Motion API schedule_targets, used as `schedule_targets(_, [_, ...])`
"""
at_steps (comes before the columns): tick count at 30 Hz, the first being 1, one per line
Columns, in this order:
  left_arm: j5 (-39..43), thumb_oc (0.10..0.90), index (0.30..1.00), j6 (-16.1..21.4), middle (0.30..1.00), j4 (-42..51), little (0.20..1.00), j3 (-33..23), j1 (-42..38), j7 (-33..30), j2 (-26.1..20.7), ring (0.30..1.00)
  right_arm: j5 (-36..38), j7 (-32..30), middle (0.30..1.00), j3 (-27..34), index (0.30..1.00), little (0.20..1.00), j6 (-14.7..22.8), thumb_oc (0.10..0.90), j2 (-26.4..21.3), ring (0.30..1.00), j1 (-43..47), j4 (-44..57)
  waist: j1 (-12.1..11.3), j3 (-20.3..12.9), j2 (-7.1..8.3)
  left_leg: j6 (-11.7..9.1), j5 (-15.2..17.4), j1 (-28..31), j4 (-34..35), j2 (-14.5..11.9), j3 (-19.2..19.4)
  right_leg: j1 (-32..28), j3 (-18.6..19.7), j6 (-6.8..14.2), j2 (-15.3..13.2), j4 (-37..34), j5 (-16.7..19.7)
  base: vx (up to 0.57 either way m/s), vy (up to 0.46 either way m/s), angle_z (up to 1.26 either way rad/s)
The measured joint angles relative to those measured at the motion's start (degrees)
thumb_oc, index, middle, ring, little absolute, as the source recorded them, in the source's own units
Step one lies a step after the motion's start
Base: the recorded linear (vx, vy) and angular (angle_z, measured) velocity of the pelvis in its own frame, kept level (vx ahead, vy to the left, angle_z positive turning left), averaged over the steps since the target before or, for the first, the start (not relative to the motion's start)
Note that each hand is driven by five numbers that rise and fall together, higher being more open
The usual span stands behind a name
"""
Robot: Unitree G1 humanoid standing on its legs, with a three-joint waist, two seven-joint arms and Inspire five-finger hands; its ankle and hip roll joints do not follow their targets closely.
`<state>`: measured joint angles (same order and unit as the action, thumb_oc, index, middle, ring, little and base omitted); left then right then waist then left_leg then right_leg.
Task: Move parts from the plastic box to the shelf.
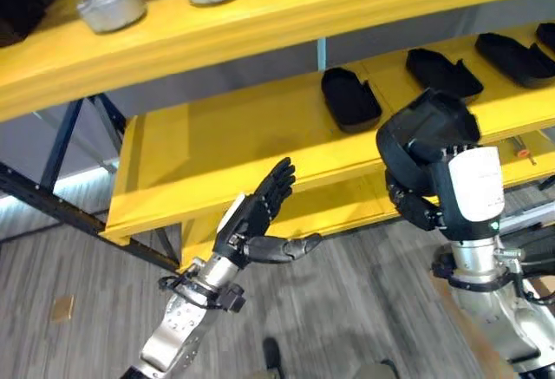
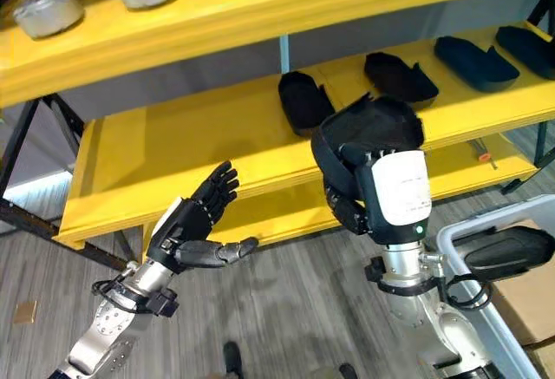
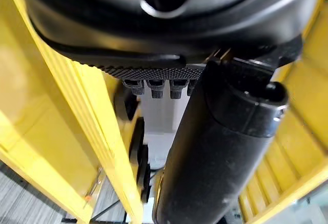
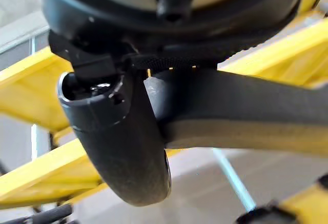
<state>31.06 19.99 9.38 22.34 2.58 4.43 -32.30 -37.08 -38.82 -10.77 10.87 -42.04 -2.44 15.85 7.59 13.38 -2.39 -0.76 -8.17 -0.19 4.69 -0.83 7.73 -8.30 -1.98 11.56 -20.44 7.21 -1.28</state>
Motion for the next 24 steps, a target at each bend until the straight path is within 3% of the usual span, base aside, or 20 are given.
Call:
schedule_targets(1, [0.0,0.900,1.000,0.0,1.000,0.0,1.000,-0.1,0.1,-0.1,-0.3,1.000,0.0,0.9,0.300,-1.6,0.300,0.300,0.2,0.400,0.5,0.300,0.0,0.0,-0.7,0.1,-0.30,2.2,1.4,1.1,0.0,0.2,-0.1,1.5,0.3,1.3,-0.1,2.6,-2.3,0.15,0.329,0.13])
schedule_targets(2, [0.0,0.900,1.000,0.1,1.000,0.5,1.000,-0.9,0.2,-0.1,-0.5,1.000,-1.0,1.7,0.300,-2.6,0.300,0.300,0.6,0.400,0.7,0.300,0.0,0.9,-2.5,0.0,-0.22,2.8,2.0,1.5,0.0,0.5,0.2,2.3,0.0,0.2,3.1,-1.0,-3.7,0.14,0.334,0.01])
schedule_targets(3, [0.0,0.900,1.000,0.1,1.000,1.7,1.000,-1.9,0.5,-0.2,-1.4,1.000,-1.0,2.1,0.300,-3.3,0.300,0.300,0.4,0.400,1.4,0.300,0.3,2.8,-3.9,-0.1,1.67,2.9,2.2,1.4,0.0,2.0,0.7,3.1,-0.2,-0.8,4.9,-4.0,-2.4,0.11,0.273,0.03])
schedule_targets(6, [-0.4,0.900,1.000,0.0,1.000,2.3,1.000,-2.1,0.6,-0.3,-1.0,1.000,-1.1,2.0,0.300,-6.9,0.300,0.300,0.3,0.400,2.3,0.300,5.0,4.4,-5.8,-0.3,2.15,3.1,2.8,1.4,0.0,2.9,1.5,3.3,-2.6,-0.8,3.6,-4.4,-0.6,0.07,0.174,-0.08])
schedule_targets(13, [-0.4,0.900,1.000,-0.1,1.000,2.7,1.000,-2.2,0.6,-0.5,-1.2,1.000,-1.3,2.2,0.300,-8.6,0.300,0.300,0.0,0.400,2.3,0.300,8.5,4.6,-7.3,-0.7,2.96,3.3,2.7,1.4,0.0,2.9,1.5,2.7,-5.7,-1.6,4.0,-5.0,2.5,0.03,0.172,0.01])
schedule_targets(15, [-0.4,0.900,1.000,-0.1,1.000,2.6,1.000,-2.1,0.4,-0.1,-1.1,1.000,-1.3,2.7,0.300,-9.3,0.300,0.300,-0.5,0.400,2.2,0.300,9.6,4.4,-7.6,-0.7,2.96,3.5,2.8,1.5,0.0,2.9,1.9,3.3,-7.8,-1.6,3.9,-3.8,2.7,0.00,0.213,-0.17])
schedule_targets(16, [-0.5,0.900,1.000,-0.1,1.000,2.5,1.000,-2.1,0.8,0.3,-1.2,1.000,-2.5,3.9,0.300,-11.2,0.300,0.300,-1.2,0.400,2.2,0.300,11.7,3.8,-8.3,-0.8,2.89,3.5,3.1,2.2,0.0,1.9,3.2,4.9,-12.1,-1.8,4.0,-0.7,2.9,0.00,0.134,-0.39])
schedule_targets(17, [-0.5,0.900,1.000,0.0,1.000,2.4,1.000,-2.1,0.9,0.4,-1.2,1.000,-3.4,4.5,0.300,-12.0,0.300,0.300,-1.0,0.400,2.1,0.300,12.6,3.8,-9.1,-0.8,2.95,3.7,3.7,2.7,0.0,1.6,4.0,5.3,-13.6,-2.2,3.9,0.3,3.1,0.01,0.106,-0.49])
schedule_targets(20, [-0.4,0.900,1.000,0.1,1.000,2.5,1.000,-2.2,1.1,0.4,-1.1,1.000,-5.6,5.6,0.300,-13.2,0.300,0.300,1.0,0.400,1.9,0.300,13.7,3.8,-9.6,-0.9,3.07,4.0,4.6,3.2,0.2,2.0,4.2,5.9,-14.7,-3.2,3.3,2.2,3.1,0.03,-0.003,-0.15])
schedule_targets(21, [-0.3,0.900,1.000,0.0,1.000,2.5,1.000,-2.2,1.0,0.4,-0.9,1.000,-6.3,5.8,0.300,-13.4,0.300,0.300,1.6,0.400,1.6,0.300,13.8,3.8,-9.1,-1.0,3.00,4.2,4.2,3.3,0.0,1.9,2.8,6.6,-13.0,-3.1,4.4,3.1,1.2,0.05,-0.025,0.67])
schedule_targets(22, [0.1,0.900,1.000,0.1,1.000,2.7,1.000,-2.2,0.3,0.8,-1.1,1.000,-8.4,6.6,0.300,-13.8,0.300,0.300,4.0,0.400,-0.8,0.300,13.8,3.9,-7.8,-1.8,3.92,4.4,3.1,1.1,0.0,1.0,-0.2,7.7,-6.4,-5.4,12.0,2.1,-2.9,0.05,-0.036,0.74])
schedule_targets(23, [0.1,0.900,1.000,0.2,1.000,2.6,1.000,-2.2,0.4,0.8,-1.4,1.000,-9.1,7.4,0.300,-13.8,0.300,0.300,4.9,0.400,-1.5,0.300,14.0,3.9,-8.2,-2.4,4.67,4.6,2.9,0.6,0.0,1.5,-0.3,7.3,-7.0,-6.5,12.7,-0.3,-3.2,0.06,-0.051,0.77])
schedule_targets(24, [0.1,0.900,1.000,0.1,1.000,2.6,1.000,-1.9,0.7,0.8,-1.1,1.000,-9.3,8.2,0.300,-13.9,0.300,0.300,5.7,0.400,-2.3,0.300,14.2,3.8,-8.0,-2.7,4.18,4.4,2.5,0.1,0.0,1.5,-1.2,6.4,-6.7,-6.3,13.5,-1.6,-2.0,0.05,-0.048,0.25])
